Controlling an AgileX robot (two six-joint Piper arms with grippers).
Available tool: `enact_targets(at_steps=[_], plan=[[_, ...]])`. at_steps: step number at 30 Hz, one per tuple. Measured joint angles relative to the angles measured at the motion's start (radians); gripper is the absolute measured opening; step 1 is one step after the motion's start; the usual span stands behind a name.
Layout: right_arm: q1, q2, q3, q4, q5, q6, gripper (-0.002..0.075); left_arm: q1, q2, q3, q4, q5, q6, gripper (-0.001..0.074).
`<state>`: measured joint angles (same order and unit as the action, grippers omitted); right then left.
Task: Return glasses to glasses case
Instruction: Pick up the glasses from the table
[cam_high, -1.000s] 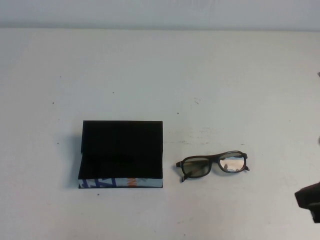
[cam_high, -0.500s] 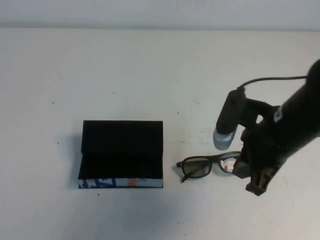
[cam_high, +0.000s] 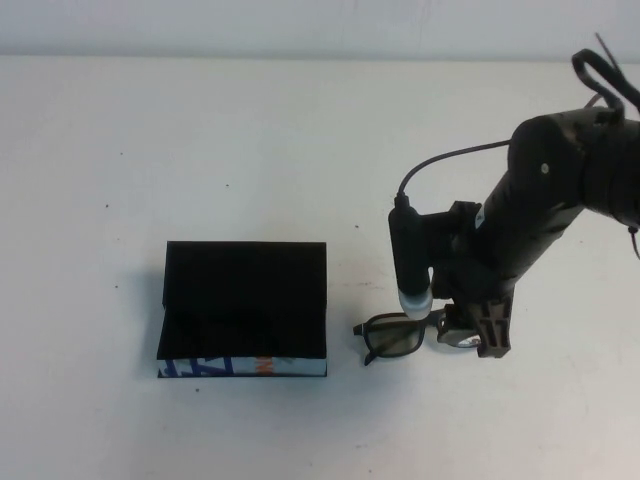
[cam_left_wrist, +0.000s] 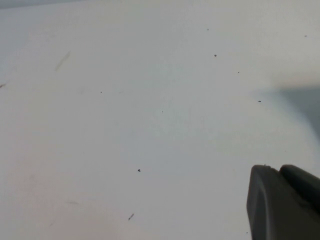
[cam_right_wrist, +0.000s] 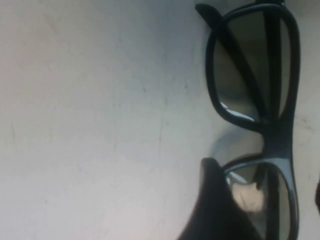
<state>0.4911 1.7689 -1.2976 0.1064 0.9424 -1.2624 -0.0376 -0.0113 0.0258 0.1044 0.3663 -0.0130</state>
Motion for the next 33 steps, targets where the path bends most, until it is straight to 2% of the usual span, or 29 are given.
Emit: enact_targets(at_steps=[12, 33], plan=[[0.0, 0.169, -0.133, -0.018, 0.01, -0.039, 0.0375, 0.0, 0.0, 0.0, 0.0, 0.0, 0.0, 0.0], [-0.002, 0.231, -0.14, -0.038, 0.016, -0.057, 0.0347, 0.0, 0.0, 0.0, 0.0, 0.0, 0.0, 0.0]])
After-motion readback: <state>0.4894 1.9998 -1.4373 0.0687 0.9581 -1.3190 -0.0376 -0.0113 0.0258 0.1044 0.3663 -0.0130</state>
